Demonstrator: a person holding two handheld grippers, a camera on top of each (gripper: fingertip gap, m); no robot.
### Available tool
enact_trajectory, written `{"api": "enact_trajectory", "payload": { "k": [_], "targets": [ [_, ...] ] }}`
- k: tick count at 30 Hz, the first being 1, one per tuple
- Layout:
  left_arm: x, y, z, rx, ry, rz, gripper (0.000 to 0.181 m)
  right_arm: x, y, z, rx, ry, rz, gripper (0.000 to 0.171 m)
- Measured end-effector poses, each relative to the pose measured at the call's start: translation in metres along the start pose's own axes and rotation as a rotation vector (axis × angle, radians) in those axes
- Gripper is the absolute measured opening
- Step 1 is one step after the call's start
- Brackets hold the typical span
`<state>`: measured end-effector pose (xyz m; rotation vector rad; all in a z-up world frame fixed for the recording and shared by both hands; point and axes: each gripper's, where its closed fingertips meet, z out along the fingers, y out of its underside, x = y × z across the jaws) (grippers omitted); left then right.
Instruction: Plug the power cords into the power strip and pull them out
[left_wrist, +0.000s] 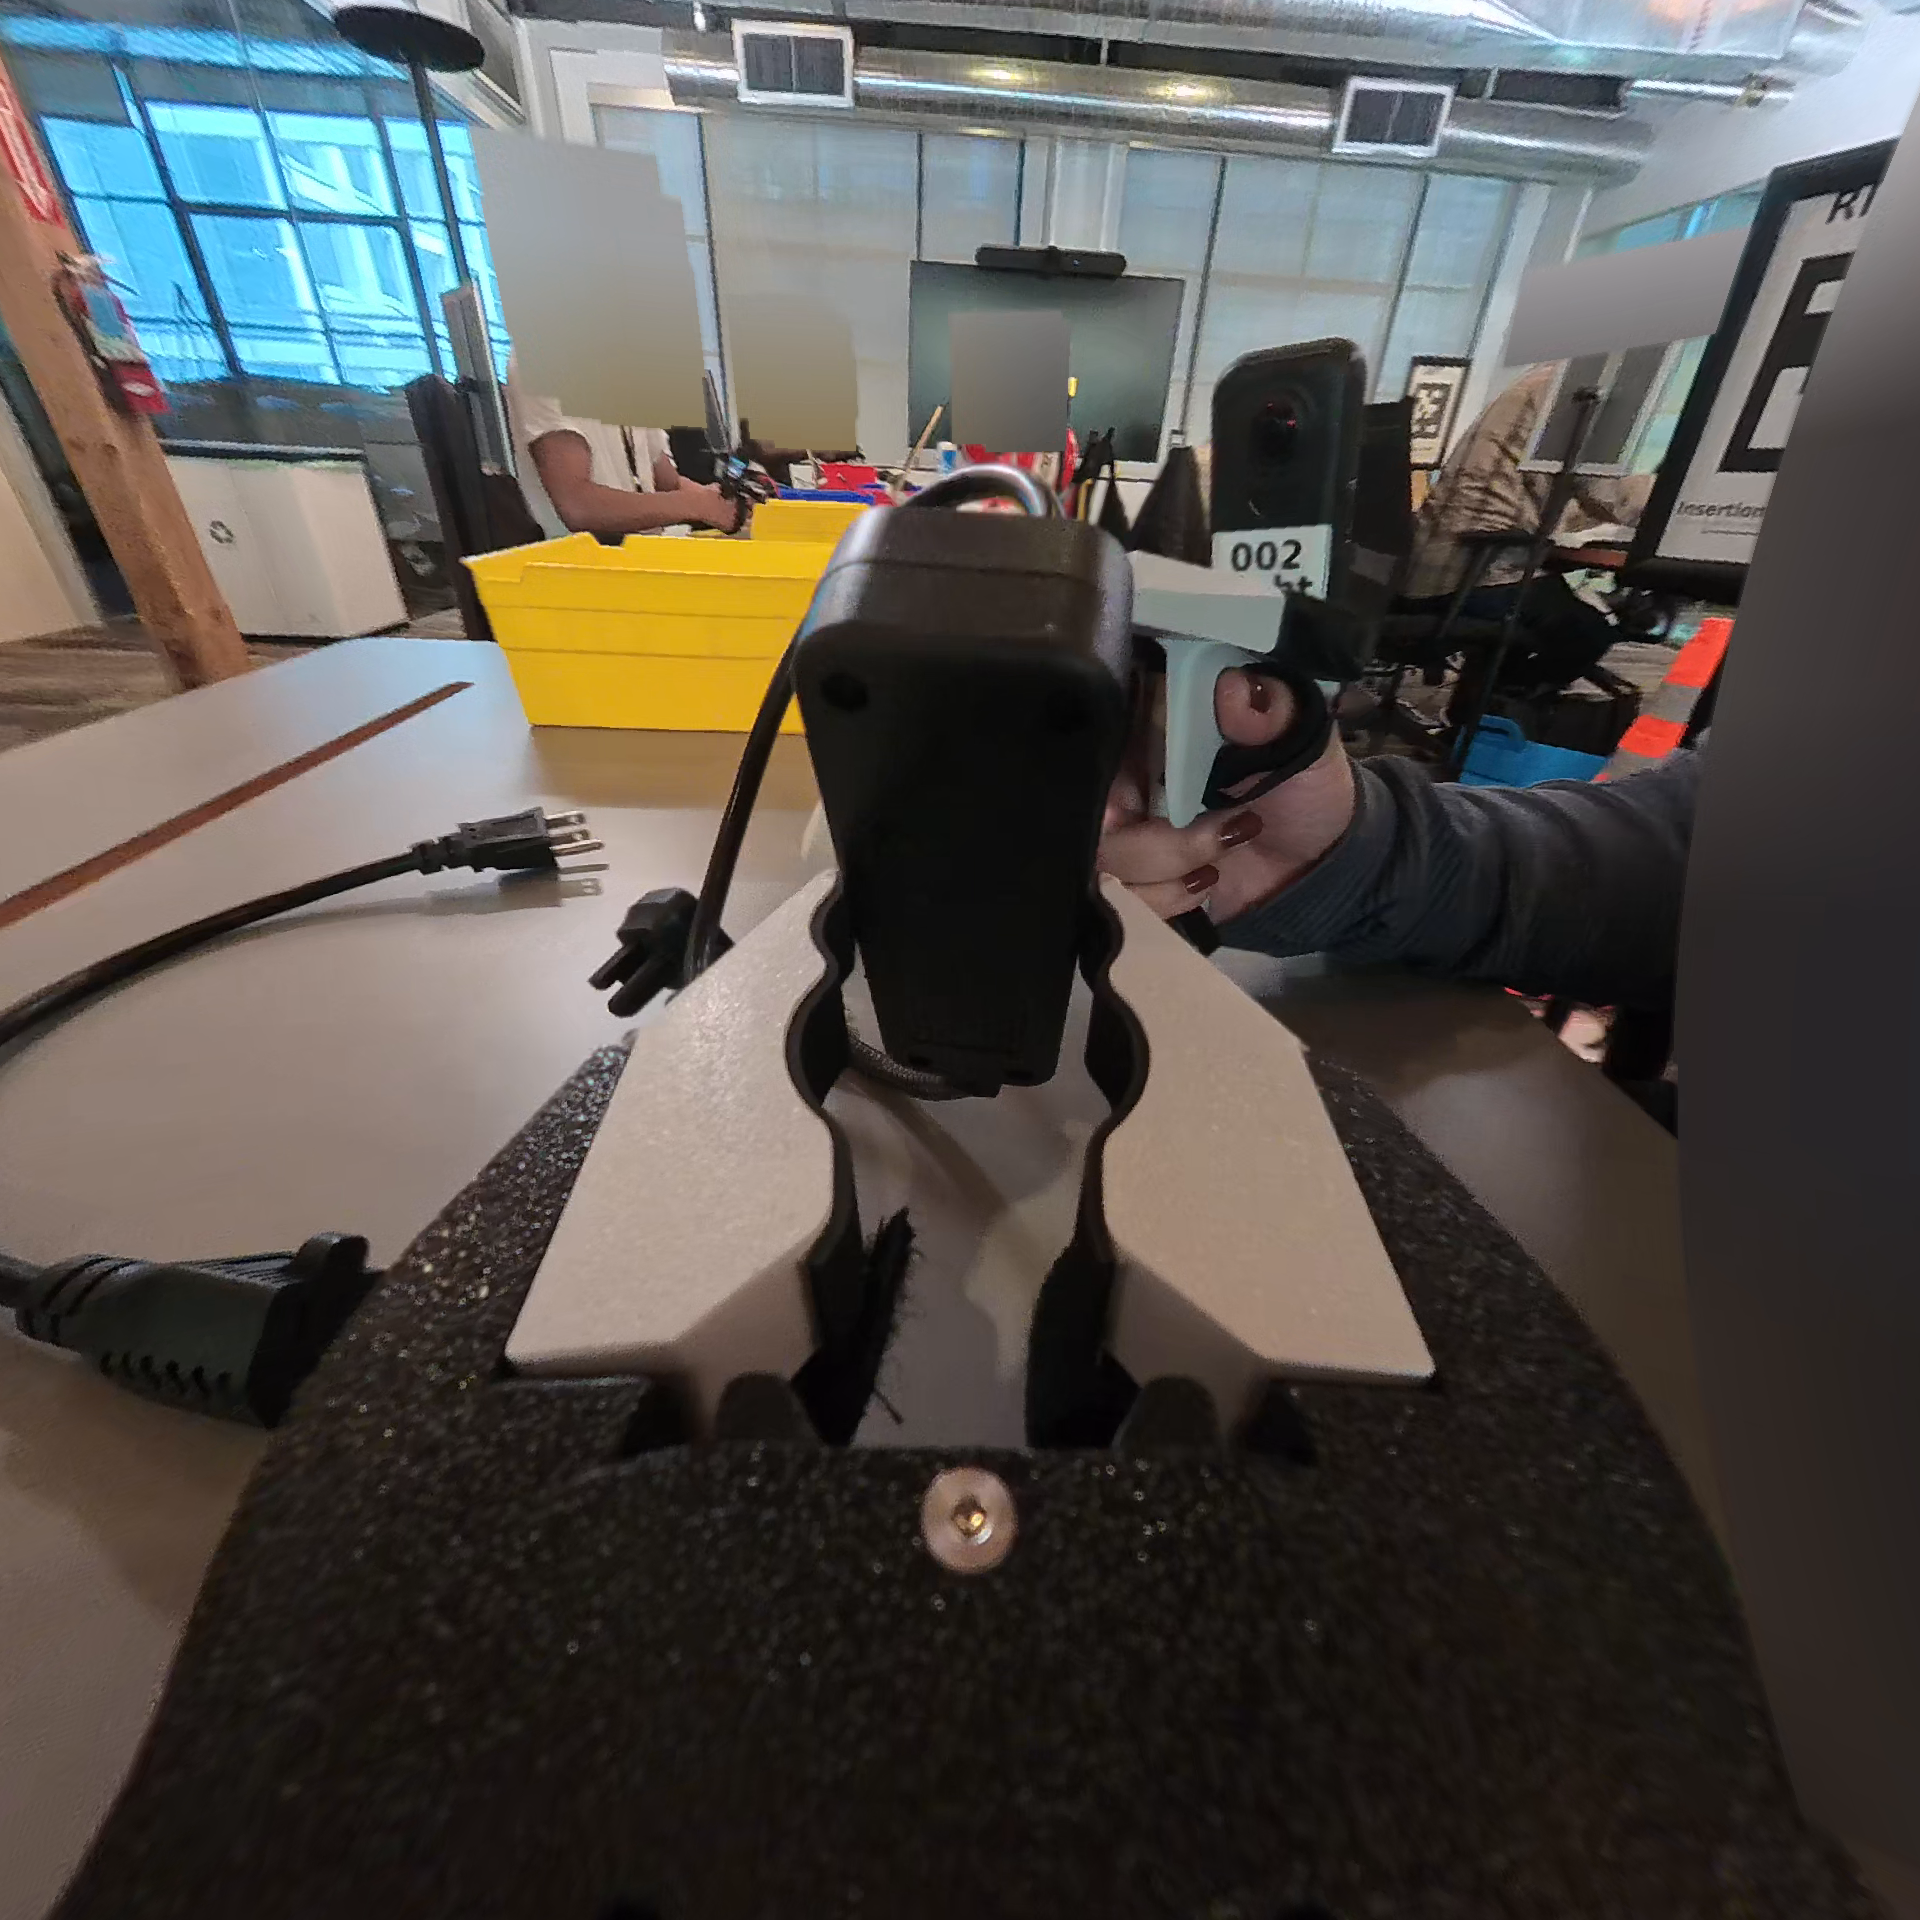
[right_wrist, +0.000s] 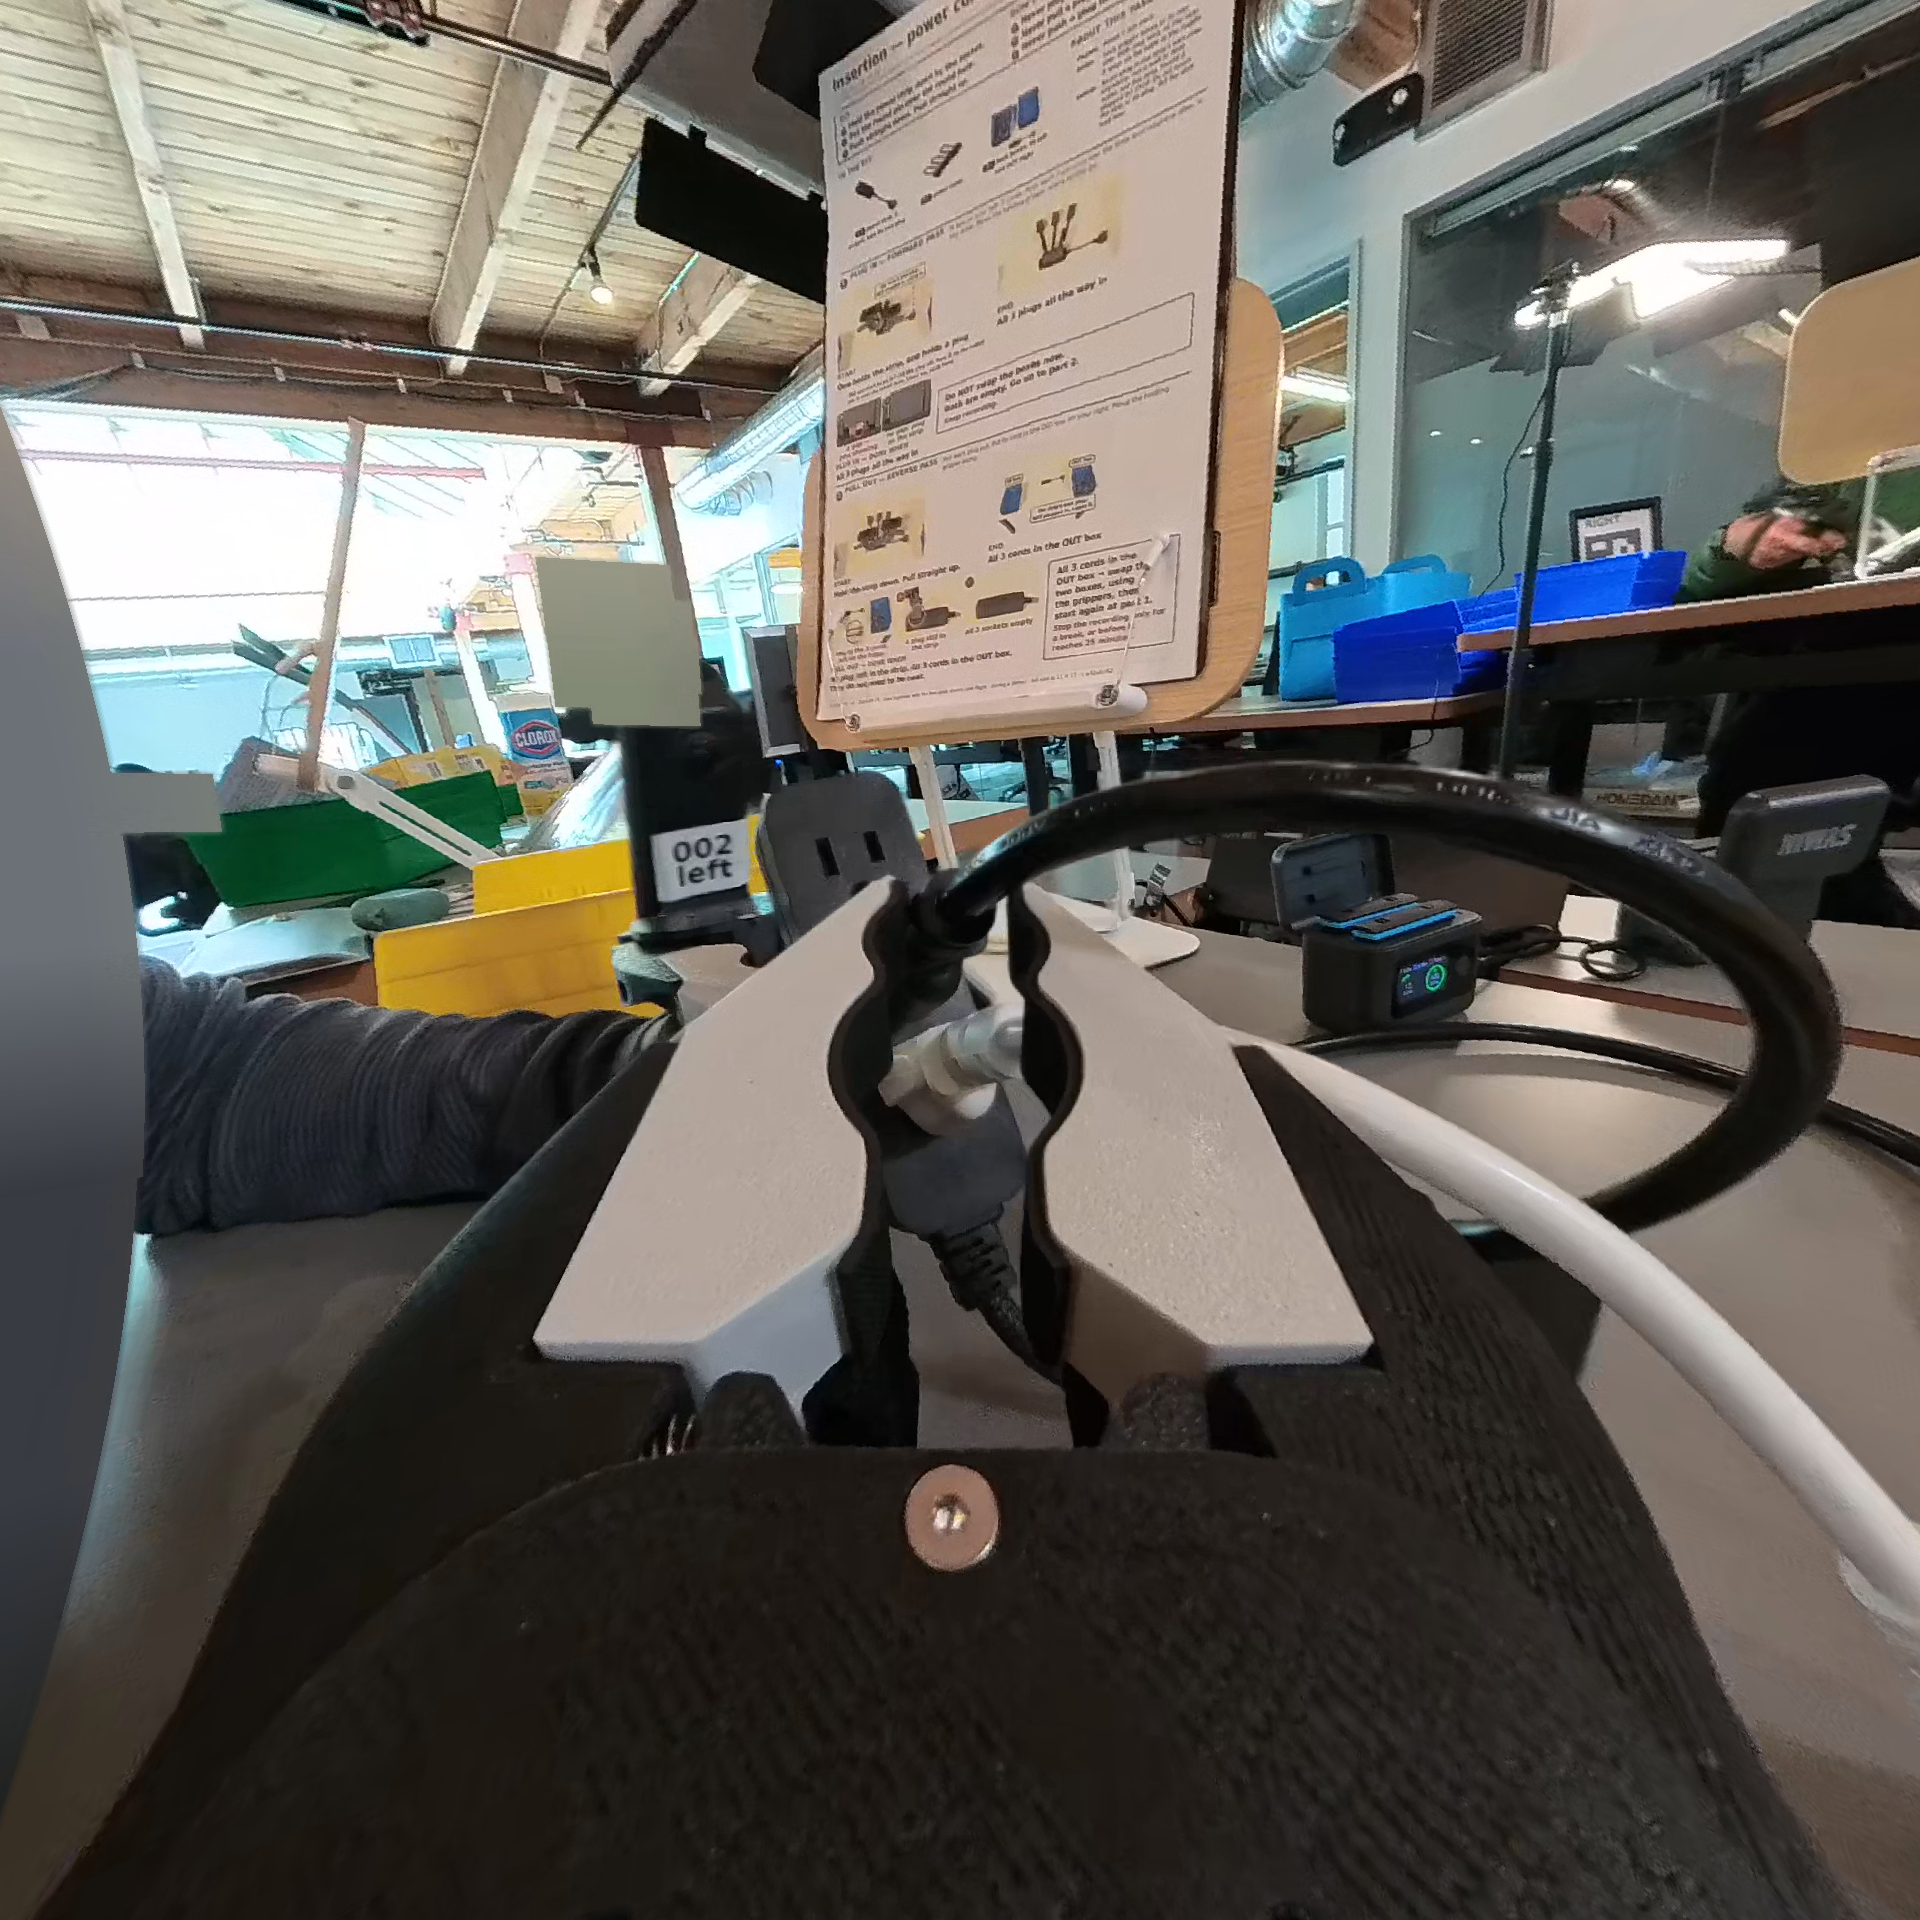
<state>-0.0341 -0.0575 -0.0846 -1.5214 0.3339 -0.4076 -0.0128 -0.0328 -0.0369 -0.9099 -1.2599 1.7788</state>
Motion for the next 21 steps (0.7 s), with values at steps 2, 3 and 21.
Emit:
{"api": "enact_trajectory", "payload": {
  "k": [2, 3, 21],
  "targets": [
    [-0.004, -0.001, 0.000, 0.003, -0.053, 0.047, 0.041, 0.008, 0.001, -0.003, -0.023, 0.045, -0.030, 0.024],
    [-0.009, -0.001, -0.001, 0.005, -0.099, 0.076, 0.041, 0.014, 0.001, -0.006, -0.044, 0.081, -0.057, 0.025],
    [-0.021, 0.047, -0.006, -0.363, -0.229, 0.872, 0.042, 0.021, 0.057, -0.012, -0.454, 0.128, -0.887, 0.052]
  ]
}}
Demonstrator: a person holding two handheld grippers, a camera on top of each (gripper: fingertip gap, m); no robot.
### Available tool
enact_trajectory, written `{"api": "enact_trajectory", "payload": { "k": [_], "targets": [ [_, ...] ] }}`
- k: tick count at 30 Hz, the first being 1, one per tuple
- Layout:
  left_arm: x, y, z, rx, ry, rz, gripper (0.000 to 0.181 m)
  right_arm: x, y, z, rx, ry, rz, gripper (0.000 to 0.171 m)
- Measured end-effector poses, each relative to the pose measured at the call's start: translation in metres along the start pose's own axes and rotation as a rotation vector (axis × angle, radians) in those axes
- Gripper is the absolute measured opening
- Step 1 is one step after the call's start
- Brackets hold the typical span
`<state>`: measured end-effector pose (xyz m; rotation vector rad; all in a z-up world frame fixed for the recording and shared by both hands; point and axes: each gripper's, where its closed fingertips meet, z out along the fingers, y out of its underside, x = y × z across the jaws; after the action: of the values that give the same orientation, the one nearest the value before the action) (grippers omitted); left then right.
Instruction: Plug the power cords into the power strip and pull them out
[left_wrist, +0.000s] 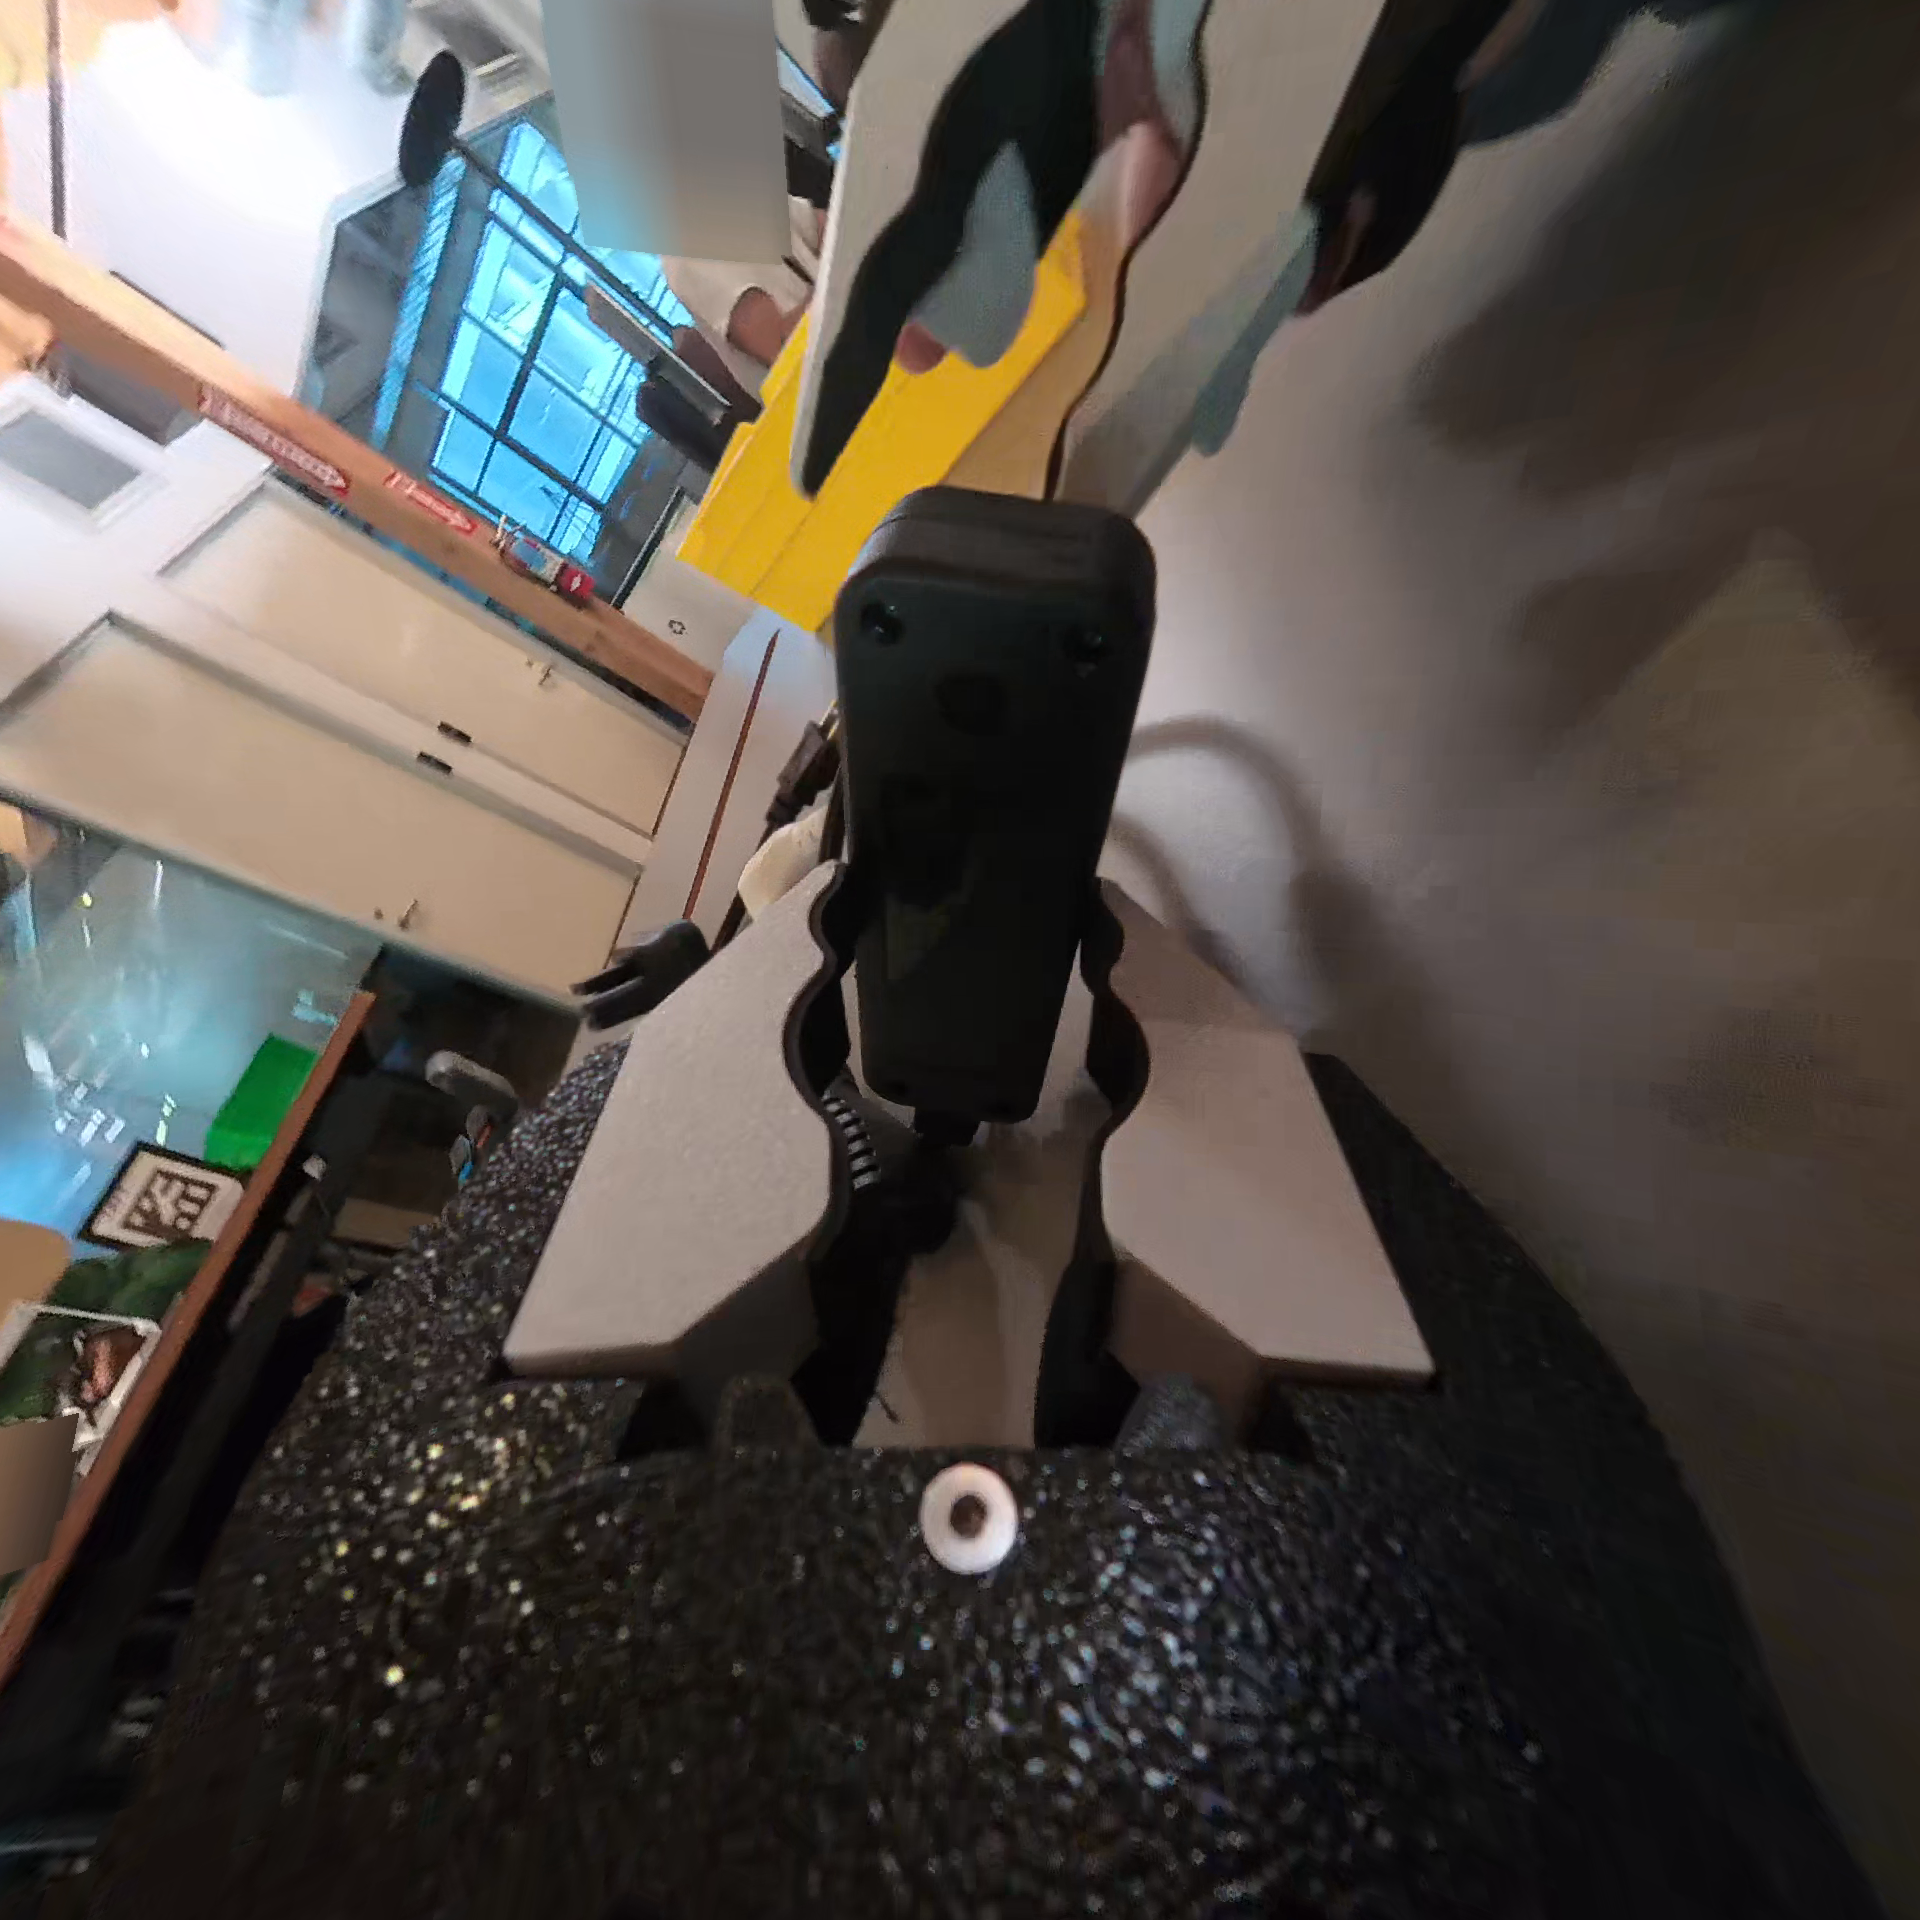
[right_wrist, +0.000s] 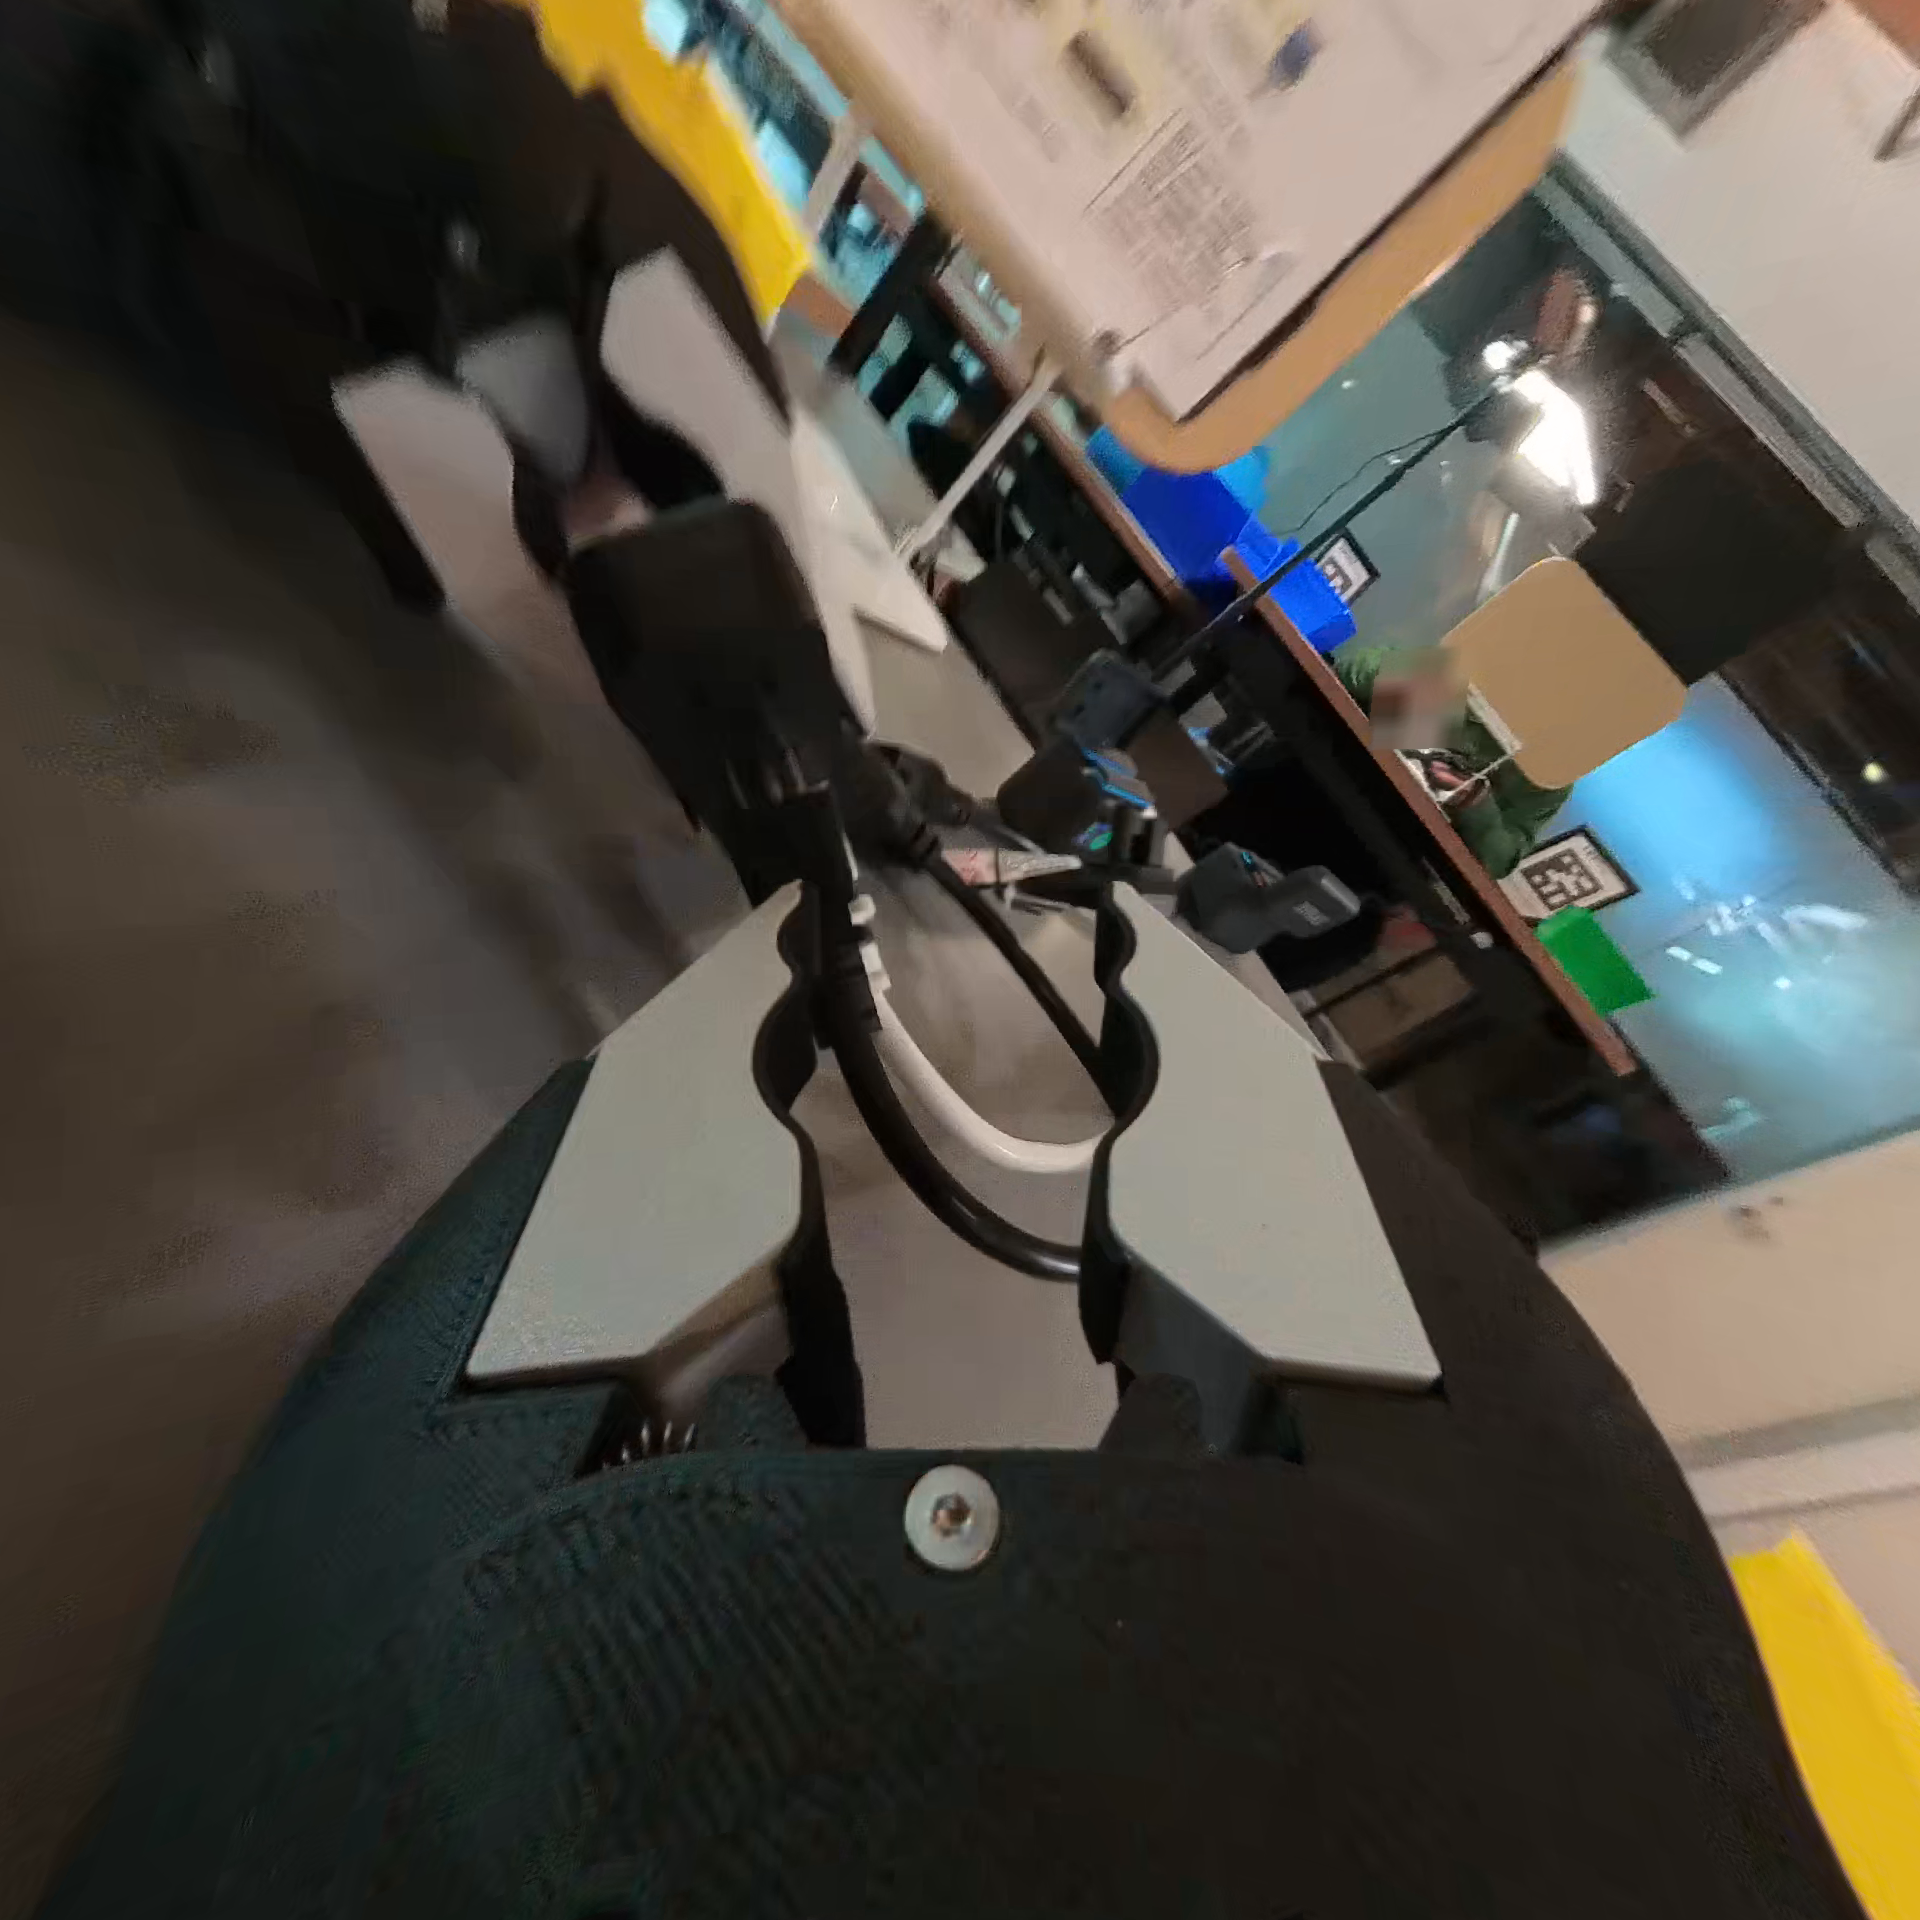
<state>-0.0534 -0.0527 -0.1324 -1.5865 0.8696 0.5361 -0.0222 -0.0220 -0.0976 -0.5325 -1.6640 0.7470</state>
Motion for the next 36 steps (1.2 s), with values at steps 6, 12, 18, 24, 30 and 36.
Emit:
{"api": "enact_trajectory", "payload": {
  "k": [6, 12, 18, 24, 30, 36],
  "targets": [
    [0.011, 0.000, 0.002, -0.033, 0.016, 0.107, 0.042, -0.042, 0.009, 0.011, -0.009, -0.085, -0.357, 0.044],
    [0.002, -0.004, 0.000, 0.006, -0.013, 0.004, 0.042, -0.031, 0.019, 0.025, -0.076, -0.024, -0.380, 0.046],
    [0.005, -0.004, 0.000, 0.013, 0.006, 0.008, 0.042, -0.026, 0.041, 0.036, -0.205, 0.039, -0.490, 0.022],
    [0.011, 0.001, 0.006, -0.072, -0.014, 0.102, 0.042, -0.029, 0.053, 0.039, -0.294, 0.029, -0.514, 0.018],
    [0.013, 0.003, 0.007, -0.134, -0.059, 0.193, 0.041, -0.028, 0.058, 0.040, -0.316, 0.033, -0.508, 0.019],
    [0.009, 0.004, 0.009, -0.140, -0.091, 0.167, 0.041, -0.025, 0.060, 0.040, -0.285, 0.006, -0.389, 0.019]
  ]
}}
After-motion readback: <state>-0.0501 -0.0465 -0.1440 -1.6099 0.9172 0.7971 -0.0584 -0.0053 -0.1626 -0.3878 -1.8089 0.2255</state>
